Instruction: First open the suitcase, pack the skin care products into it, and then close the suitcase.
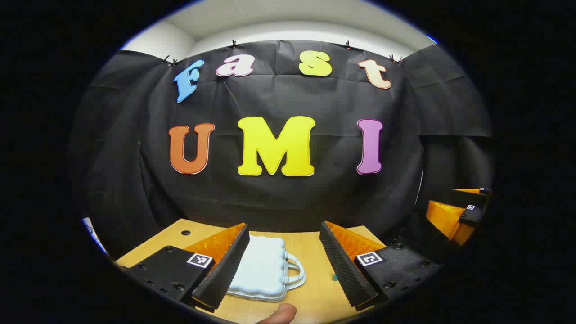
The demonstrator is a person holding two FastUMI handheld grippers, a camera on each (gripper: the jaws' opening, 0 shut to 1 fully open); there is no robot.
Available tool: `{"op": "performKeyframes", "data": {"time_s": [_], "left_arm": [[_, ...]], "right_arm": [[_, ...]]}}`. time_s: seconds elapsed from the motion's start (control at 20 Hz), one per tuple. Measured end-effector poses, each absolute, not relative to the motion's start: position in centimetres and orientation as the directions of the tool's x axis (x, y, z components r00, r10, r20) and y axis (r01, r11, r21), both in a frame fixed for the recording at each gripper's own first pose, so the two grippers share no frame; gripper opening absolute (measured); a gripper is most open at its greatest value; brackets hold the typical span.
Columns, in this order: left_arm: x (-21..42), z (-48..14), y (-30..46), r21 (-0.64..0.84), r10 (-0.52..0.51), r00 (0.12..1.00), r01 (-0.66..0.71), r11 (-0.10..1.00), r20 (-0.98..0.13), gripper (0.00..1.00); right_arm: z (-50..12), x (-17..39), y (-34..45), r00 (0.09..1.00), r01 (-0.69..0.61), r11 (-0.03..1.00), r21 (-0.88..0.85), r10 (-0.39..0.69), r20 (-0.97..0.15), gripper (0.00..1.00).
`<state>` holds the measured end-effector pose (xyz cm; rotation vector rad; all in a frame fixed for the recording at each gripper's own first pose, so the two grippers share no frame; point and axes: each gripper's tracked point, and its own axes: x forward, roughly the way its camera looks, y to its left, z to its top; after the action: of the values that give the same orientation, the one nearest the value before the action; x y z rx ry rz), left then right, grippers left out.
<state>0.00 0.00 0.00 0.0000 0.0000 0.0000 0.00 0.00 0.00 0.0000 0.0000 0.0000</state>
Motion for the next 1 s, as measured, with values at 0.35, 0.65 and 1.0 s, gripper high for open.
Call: {"op": "performKeyframes", "data": {"time_s": [0.35, 0.65, 1.0], "left_arm": [[0.2, -0.1, -1.0, 0.011, -0.001, 1.000, 0.001, 1.000, -0.004, 1.00], [0.1, -0.5, -1.0, 0.008, 0.009, 1.000, -0.009, 1.000, -0.009, 1.00], [1.2, -1.9, -0.2, 0.049, 0.032, 0.999, -0.032, 0.998, 0.016, 1.00]], "right_arm": [[-0.4, 0.6, -0.5, 1.000, -0.014, 1.000, -0.001, 0.014, -0.008, 0.80], [-0.7, 0.6, -0.5, 0.999, -0.026, 1.000, 0.003, 0.026, -0.018, 0.80], [-0.8, 0.5, -1.3, 1.000, -0.025, 1.000, 0.001, 0.025, -0.008, 0.80]]}}
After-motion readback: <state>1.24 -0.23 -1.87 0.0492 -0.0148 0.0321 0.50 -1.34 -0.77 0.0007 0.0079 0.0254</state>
